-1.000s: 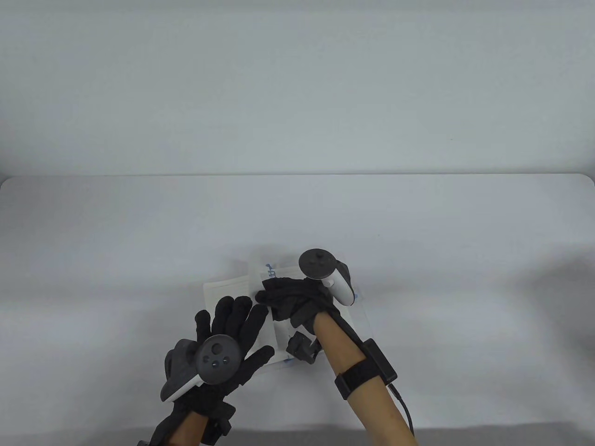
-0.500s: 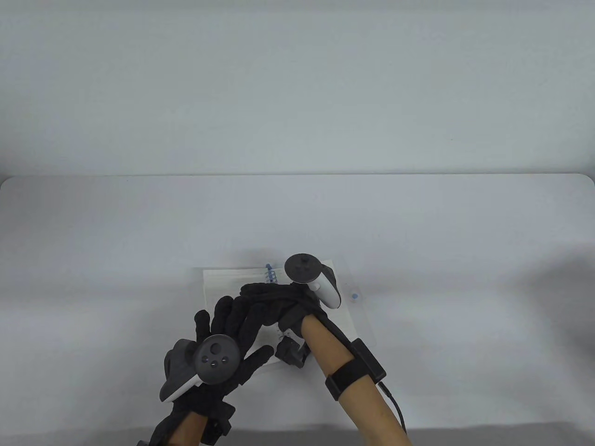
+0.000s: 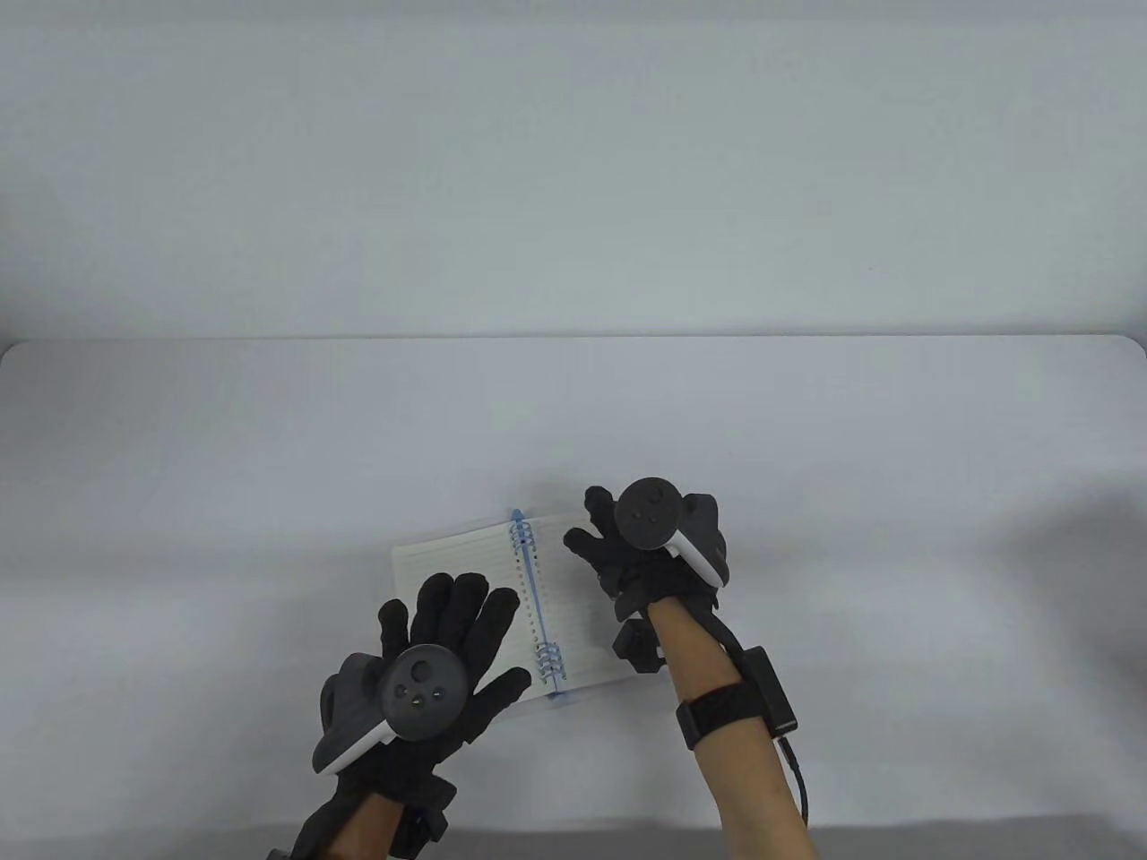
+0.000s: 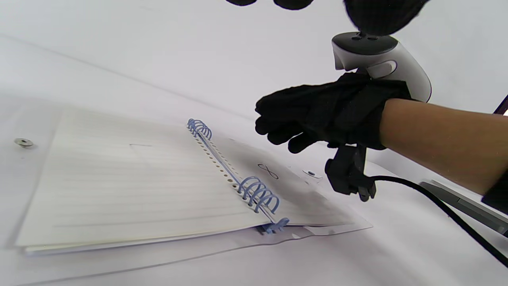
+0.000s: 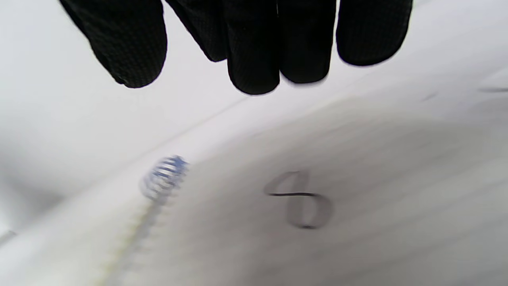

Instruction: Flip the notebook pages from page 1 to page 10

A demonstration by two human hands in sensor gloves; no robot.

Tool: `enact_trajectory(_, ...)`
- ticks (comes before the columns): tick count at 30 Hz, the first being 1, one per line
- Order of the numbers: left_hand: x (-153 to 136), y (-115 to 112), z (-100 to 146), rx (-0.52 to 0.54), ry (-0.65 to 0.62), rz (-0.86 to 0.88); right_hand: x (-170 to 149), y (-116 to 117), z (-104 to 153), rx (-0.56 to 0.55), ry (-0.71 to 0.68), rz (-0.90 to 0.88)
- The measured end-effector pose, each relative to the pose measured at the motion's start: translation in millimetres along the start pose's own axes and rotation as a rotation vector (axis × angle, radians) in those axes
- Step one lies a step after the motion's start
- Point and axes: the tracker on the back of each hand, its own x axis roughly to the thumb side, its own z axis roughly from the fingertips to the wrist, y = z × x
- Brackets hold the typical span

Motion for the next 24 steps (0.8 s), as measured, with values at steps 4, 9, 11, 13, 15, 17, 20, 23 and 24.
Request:
enact_trajectory(4,0.5,-0.3,-0.4,-0.011,0.002,0.0,-8.3,8.5,-1.6,0.033,0.021,0.188)
enact_trajectory(9,0.1,-0.1,-0.7,-0.013,0.007,0.006,-15.8,19.4,-4.1,0.156,0.079,0.269)
enact_trajectory(11,0.2,-0.1,-0.8,-0.017,0.008,0.007,-17.3,21.1,-4.5,0.185,0.095,0.294)
enact_trajectory(13,0.6,-0.3,-0.9,-0.019,0.007,0.006,-18.2,22.5,-4.6,0.199,0.101,0.335)
enact_trajectory(15,0.9,-0.5,-1.0,-0.021,0.007,0.004,-18.0,23.0,-4.9,0.212,0.103,0.334)
enact_trajectory(17,1.0,-0.5,-1.0,-0.02,0.008,0.0,-16.8,23.8,-5.2,0.218,0.1,0.328)
enact_trajectory(20,0.8,-0.4,-1.1,-0.022,0.011,0.004,-14.3,24.3,-4.9,0.213,0.096,0.352)
enact_trajectory(23,1.0,-0.4,-1.2,-0.022,0.012,0.002,-10.8,24.7,-4.3,0.205,0.091,0.381)
enact_trajectory(24,1.2,-0.4,-1.1,-0.022,0.012,0.002,-9.7,25.0,-4.0,0.201,0.088,0.389)
